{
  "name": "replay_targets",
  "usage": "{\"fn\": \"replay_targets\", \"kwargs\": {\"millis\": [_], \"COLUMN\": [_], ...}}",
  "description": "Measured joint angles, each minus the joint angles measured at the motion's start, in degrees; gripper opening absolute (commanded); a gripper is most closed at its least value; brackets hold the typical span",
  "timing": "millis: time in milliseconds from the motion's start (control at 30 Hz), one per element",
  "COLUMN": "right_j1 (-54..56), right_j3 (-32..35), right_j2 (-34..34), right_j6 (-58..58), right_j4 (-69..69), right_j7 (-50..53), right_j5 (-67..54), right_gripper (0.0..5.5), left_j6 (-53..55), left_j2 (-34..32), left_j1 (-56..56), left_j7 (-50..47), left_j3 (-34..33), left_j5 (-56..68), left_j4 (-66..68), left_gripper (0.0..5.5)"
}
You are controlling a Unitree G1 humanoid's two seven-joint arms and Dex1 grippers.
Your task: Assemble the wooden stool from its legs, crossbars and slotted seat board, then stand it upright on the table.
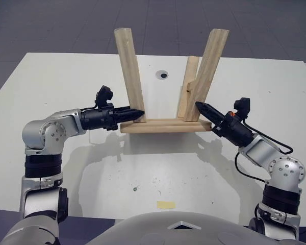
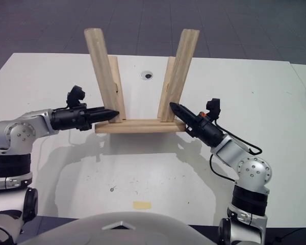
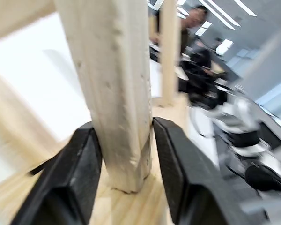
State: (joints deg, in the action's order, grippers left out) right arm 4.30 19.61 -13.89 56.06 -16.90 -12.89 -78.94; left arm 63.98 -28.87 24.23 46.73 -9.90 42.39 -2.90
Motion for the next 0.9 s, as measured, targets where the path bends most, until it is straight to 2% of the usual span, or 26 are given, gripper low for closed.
{"fn": "replay_targets", "kwargs": {"millis": [167, 333, 500, 600, 733, 900], "right_j1": [2.3, 3.3, 5.0, -2.9, -11.3, -13.4], "right_j3": [-0.5, 0.3, 1.9, 0.5, -1.5, -1.6], "right_j2": [1.0, -2.5, -10.1, -16.1, -17.9, -17.0], "right_j6": [-2.5, -5.3, -8.8, -7.6, -8.9, -12.2], "right_j4": [-1.1, 1.9, 2.8, -1.8, -3.5, -1.7], "right_j7": [2.8, 0.4, -9.3, -19.1, -24.4, -25.0], "right_j5": [-3.1, 1.2, 7.0, 9.7, 15.0, 19.4], "right_gripper": [3.23, 4.06, 4.77, 5.26, 5.35, 5.35], "left_j6": [-8.1, -17.0, -25.8, -35.0, -44.6, -46.1], "left_j2": [2.3, 2.3, -3.1, -6.7, -5.5, -0.6], "left_j1": [5.6, 9.2, 9.5, 7.9, 6.6, -0.2], "left_j7": [-6.6, -5.2, 0.5, 0.5, -5.1, -5.5], "left_j3": [-2.4, -4.2, -1.9, 1.0, 3.8, 6.4], "left_j5": [-4.0, -5.3, -10.5, -19.0, -27.1, -27.5], "left_j4": [8.5, 12.8, 15.1, 21.6, 29.4, 22.9], "left_gripper": [3.29, 4.14, 4.87, 5.38, 5.40, 5.40]}}
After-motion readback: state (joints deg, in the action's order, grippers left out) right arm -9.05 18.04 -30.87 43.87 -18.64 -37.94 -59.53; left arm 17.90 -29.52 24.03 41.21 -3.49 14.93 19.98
